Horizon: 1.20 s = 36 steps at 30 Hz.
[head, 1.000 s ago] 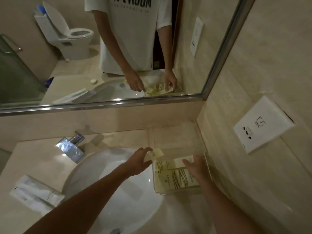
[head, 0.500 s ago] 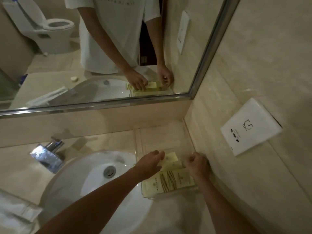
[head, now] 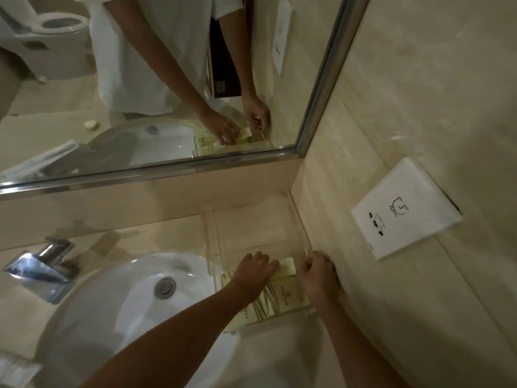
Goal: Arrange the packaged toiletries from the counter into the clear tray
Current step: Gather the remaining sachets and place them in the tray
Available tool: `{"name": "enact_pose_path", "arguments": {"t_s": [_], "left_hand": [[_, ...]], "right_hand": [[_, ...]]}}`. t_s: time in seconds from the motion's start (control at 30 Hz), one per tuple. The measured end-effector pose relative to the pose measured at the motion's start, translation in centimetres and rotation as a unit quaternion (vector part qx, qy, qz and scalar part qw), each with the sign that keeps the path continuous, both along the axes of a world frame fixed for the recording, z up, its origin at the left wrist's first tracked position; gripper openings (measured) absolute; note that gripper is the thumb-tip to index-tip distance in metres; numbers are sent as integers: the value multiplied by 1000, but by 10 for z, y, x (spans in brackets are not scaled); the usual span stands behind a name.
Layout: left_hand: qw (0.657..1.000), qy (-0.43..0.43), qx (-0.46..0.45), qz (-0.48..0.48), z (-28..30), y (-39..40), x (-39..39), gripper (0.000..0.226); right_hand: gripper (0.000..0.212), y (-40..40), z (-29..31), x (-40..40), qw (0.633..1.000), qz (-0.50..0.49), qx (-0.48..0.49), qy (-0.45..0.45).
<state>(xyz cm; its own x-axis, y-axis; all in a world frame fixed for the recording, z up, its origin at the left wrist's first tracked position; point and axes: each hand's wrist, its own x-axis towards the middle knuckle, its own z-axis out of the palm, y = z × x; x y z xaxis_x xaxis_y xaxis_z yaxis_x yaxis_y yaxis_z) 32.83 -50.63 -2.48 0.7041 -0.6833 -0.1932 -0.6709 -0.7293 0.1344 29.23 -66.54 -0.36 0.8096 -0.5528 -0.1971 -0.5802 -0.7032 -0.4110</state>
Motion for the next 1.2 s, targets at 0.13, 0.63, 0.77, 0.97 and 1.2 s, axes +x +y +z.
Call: {"name": "enact_pose_path", "arguments": {"t_s": [0.13,0.63,0.77,0.97,1.2], "left_hand": [[1000,17,14,16,2,2,-4,32],[993,59,6,102,9,50,-8,18],[987,60,6,147,17,78,-16,16],[967,73,16,242,32,132,-37,19],[949,97,-12,299,25,154,-73,17]], "right_hand": [[18,2,0,0,1000,8,-19,11],[11,19,1,10,997,71,0,33],[10,45,9,10,993,104,26,44],[10,94,23,3,982,175,16,67],[12,112,30,-30,973,203,-22,106]]}}
